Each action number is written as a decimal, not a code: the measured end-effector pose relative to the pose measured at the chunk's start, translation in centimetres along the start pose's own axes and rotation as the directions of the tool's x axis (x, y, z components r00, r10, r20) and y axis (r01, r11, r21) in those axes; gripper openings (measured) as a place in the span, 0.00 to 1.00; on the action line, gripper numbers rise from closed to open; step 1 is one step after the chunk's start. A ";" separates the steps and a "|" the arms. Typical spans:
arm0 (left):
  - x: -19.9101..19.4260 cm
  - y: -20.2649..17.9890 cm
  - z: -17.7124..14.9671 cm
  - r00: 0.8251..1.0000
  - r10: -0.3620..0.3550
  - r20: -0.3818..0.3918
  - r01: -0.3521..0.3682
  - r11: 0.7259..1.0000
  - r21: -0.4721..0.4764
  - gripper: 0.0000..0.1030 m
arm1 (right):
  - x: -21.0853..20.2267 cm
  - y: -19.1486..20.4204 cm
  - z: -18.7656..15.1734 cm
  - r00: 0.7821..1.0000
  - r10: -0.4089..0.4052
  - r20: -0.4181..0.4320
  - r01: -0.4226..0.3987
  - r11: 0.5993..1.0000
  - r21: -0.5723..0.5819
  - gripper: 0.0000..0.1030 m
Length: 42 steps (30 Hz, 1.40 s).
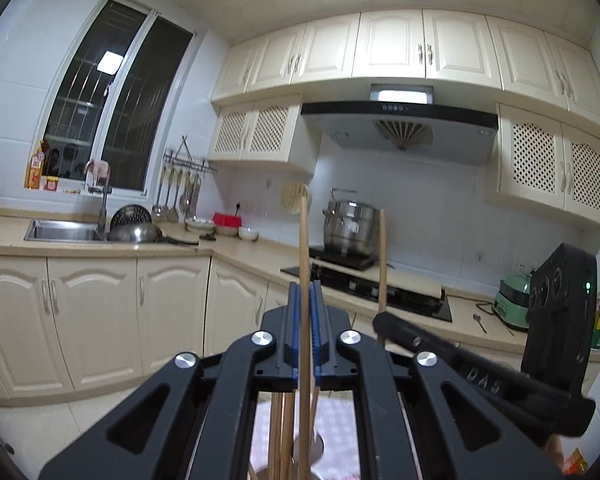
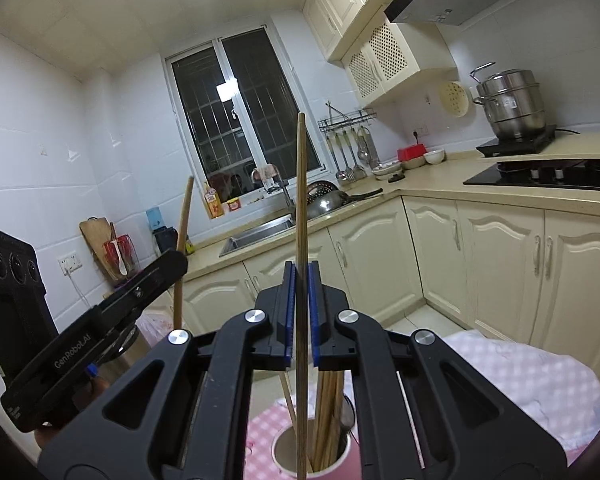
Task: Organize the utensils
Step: 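Lift both held chopsticks and drop them into the pink cup, then open both tools and pull them back from the pink cup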
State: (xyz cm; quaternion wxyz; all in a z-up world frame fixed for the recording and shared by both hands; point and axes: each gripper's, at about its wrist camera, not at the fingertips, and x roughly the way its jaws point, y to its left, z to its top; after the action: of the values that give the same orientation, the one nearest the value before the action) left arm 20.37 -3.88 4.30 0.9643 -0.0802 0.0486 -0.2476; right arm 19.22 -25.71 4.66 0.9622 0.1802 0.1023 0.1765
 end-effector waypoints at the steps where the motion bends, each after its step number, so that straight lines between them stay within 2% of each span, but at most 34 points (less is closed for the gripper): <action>1: 0.2 0.0 0.1 1.000 0.000 0.014 0.000 1.000 -0.002 0.04 | 0.4 0.0 0.1 1.000 0.003 0.002 -0.003 1.000 -0.001 0.06; 6: 1.8 0.4 -0.6 0.999 -0.007 0.052 0.009 0.999 -0.044 0.04 | 1.5 0.1 0.2 1.000 -0.004 0.018 0.005 1.000 -0.030 0.06; 17: 4.3 1.5 -3.3 0.999 0.014 0.045 -0.011 0.998 -0.065 0.04 | 4.2 -0.6 -1.8 1.000 -0.010 -0.012 0.010 0.998 -0.056 0.06; 21: 4.8 1.8 -4.7 1.000 0.013 0.015 -0.012 0.998 -0.067 0.05 | 4.9 -0.8 -3.1 0.999 -0.013 -0.049 0.010 0.999 -0.054 0.07; 22: 4.8 1.8 -5.2 1.000 0.015 0.001 -0.015 0.998 -0.067 0.06 | 5.0 -0.8 -3.4 0.998 -0.012 -0.063 0.009 0.998 -0.055 0.07; 24: 5.1 2.1 -5.7 0.999 0.007 -0.036 -0.010 0.997 -0.077 0.18 | 5.1 -0.9 -4.0 0.996 -0.024 -0.091 0.019 0.998 -0.059 0.08; 26: 4.5 2.6 -6.2 0.998 0.043 -0.036 -0.047 0.995 -0.090 0.61 | 4.8 -1.3 -4.2 0.994 -0.040 -0.104 0.036 0.998 -0.046 0.17; 27: 3.9 3.0 -6.3 0.998 0.061 -0.022 -0.063 0.993 -0.097 0.68 | 4.2 -1.9 -4.2 0.993 -0.049 -0.103 0.048 0.999 -0.019 0.45; 28: 3.1 3.5 -6.2 0.999 0.053 0.001 -0.052 0.992 -0.116 0.79 | 3.5 -2.6 -4.0 0.993 -0.069 -0.095 0.070 0.998 0.008 0.74; 29: 2.6 3.7 -6.1 0.999 0.054 0.006 -0.053 0.991 -0.122 0.82 | 2.9 -3.0 -3.9 0.993 -0.088 -0.081 0.090 0.996 0.027 0.79; 32: 1.2 3.7 -5.4 0.995 0.098 -0.009 -0.099 0.991 -0.090 0.88 | 1.0 -3.5 -3.5 0.994 -0.093 -0.057 0.095 0.995 0.029 0.80; 34: 0.3 3.5 -5.0 0.994 0.110 -0.010 -0.110 0.991 -0.076 0.92 | 0.1 -3.7 -3.4 0.993 -0.103 -0.052 0.104 0.994 0.033 0.89; 36: -0.6 3.0 -4.7 0.991 0.131 -0.018 -0.132 0.990 -0.057 0.94 | -0.7 -3.8 -3.3 0.991 -0.120 -0.056 0.122 0.992 0.037 0.92; 42: -3.0 2.3 -4.7 0.985 0.164 -0.062 -0.166 0.985 -0.035 0.95 | -1.4 -3.4 -4.0 0.978 -0.160 -0.136 0.160 0.987 -0.006 0.93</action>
State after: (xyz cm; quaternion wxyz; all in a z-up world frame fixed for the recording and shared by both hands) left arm 18.17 -1.03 -0.61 0.9779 -0.0877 0.0884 -0.1682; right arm 17.91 -28.01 -0.10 0.9637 0.1614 0.1822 0.1101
